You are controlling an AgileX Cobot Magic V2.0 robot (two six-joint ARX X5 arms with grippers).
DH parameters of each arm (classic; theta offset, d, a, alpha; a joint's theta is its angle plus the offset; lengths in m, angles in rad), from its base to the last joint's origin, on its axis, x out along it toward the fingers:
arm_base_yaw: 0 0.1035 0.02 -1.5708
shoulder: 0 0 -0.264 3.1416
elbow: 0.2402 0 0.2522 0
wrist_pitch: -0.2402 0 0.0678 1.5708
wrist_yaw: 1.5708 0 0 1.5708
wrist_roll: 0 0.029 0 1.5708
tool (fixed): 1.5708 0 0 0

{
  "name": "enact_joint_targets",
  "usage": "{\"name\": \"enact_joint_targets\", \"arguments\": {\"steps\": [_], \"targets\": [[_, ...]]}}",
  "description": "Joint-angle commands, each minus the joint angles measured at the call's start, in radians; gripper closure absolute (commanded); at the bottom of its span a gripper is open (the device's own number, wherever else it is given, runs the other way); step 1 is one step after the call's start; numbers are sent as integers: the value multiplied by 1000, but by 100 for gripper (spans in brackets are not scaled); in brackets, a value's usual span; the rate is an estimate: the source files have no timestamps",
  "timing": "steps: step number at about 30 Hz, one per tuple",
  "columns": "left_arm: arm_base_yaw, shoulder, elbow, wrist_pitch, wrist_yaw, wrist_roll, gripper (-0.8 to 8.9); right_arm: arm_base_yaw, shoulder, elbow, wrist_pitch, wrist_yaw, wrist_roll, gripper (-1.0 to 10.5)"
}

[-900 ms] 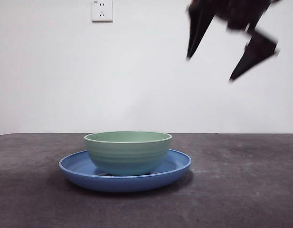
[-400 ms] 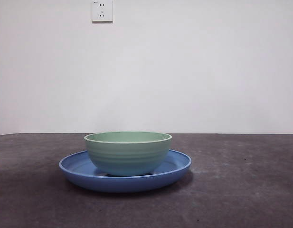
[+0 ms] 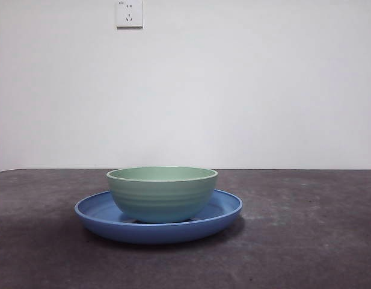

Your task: Place the green bowl on the blue plate

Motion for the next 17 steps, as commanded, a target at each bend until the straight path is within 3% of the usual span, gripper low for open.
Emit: {"name": "enact_joint_targets", "arguments": {"steps": [1,13,14,15,17], "targets": [[-5,3,8,11,5,2,126,11,-53,-36,20,13,39,300],[-5,4,8,12,5,2,144,11,-143,-81,129,21,41,314],[-5,4,8,12,5,2,200,11,-143,-81,130,20,41,382],[-5,4,8,11,5,2,328,11,-143,-81,128,19,40,553],[-5,4,8,3,5,1,680,11,-143,-81,129,21,40,961]]}}
